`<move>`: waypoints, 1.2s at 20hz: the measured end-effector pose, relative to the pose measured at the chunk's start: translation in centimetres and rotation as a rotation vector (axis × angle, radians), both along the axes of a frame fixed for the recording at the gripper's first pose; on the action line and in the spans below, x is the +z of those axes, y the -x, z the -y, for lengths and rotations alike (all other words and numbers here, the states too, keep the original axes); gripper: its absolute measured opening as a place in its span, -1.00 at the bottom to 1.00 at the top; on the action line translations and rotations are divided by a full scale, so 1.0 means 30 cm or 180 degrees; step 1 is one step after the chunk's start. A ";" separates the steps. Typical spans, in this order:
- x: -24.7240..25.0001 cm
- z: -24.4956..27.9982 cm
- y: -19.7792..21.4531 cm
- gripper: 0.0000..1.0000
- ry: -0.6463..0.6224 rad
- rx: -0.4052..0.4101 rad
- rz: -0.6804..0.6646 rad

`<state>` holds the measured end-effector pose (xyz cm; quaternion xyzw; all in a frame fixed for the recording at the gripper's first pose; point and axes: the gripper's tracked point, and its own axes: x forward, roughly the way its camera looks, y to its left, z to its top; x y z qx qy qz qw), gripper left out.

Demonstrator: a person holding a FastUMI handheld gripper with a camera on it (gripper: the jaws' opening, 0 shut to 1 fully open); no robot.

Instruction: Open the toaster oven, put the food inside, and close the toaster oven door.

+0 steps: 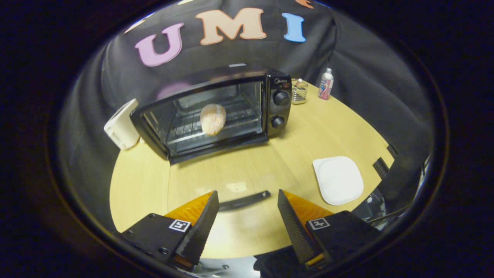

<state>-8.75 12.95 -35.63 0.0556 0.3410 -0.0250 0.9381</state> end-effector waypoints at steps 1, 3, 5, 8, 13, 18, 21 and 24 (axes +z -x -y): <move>-0.031 -0.005 0.021 0.89 0.0001 0.0063 -0.0071; -0.088 -0.012 0.037 0.89 0.0039 0.0204 -0.0160; -0.143 -0.025 0.037 0.89 0.0096 0.0354 -0.0245; -0.225 -0.058 0.017 0.89 0.0096 0.0543 -0.0386; -0.282 -0.108 -0.032 0.89 0.0035 0.0723 -0.0479; -0.305 -0.102 -0.065 0.88 0.0184 0.0854 -0.0530; -0.300 -0.103 -0.069 0.87 0.0253 0.0900 -0.0550; -0.280 -0.101 -0.066 0.87 0.0211 0.0884 -0.0582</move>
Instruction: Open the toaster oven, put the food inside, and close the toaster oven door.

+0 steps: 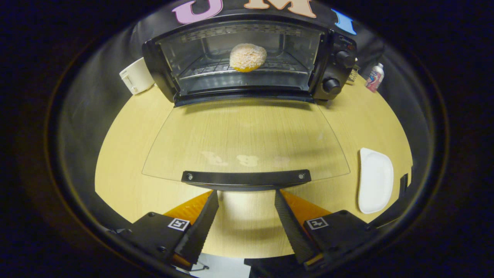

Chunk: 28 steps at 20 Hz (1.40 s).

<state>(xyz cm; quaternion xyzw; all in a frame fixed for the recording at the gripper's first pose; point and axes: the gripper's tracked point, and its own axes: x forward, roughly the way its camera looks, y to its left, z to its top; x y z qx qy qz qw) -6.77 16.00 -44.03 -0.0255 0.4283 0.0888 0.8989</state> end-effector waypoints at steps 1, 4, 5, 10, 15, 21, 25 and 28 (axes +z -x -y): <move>0.014 0.001 -0.001 0.87 0.0025 0.0008 0.0008; 0.067 0.006 -0.001 0.87 0.0085 -0.0002 0.0059; 0.094 0.008 0.000 0.87 0.0074 -0.0024 0.0082; 0.243 -0.021 -0.038 0.87 -0.0112 -0.0136 0.0312; 0.400 -0.059 -0.141 0.86 -0.0310 -0.0201 0.0628; 0.522 -0.083 -0.246 0.85 -0.0202 -0.0151 0.0902; 0.592 -0.114 -0.308 0.85 -0.0259 -0.0167 0.1033; 0.647 -0.114 -0.328 0.85 -0.0246 -0.0174 0.1121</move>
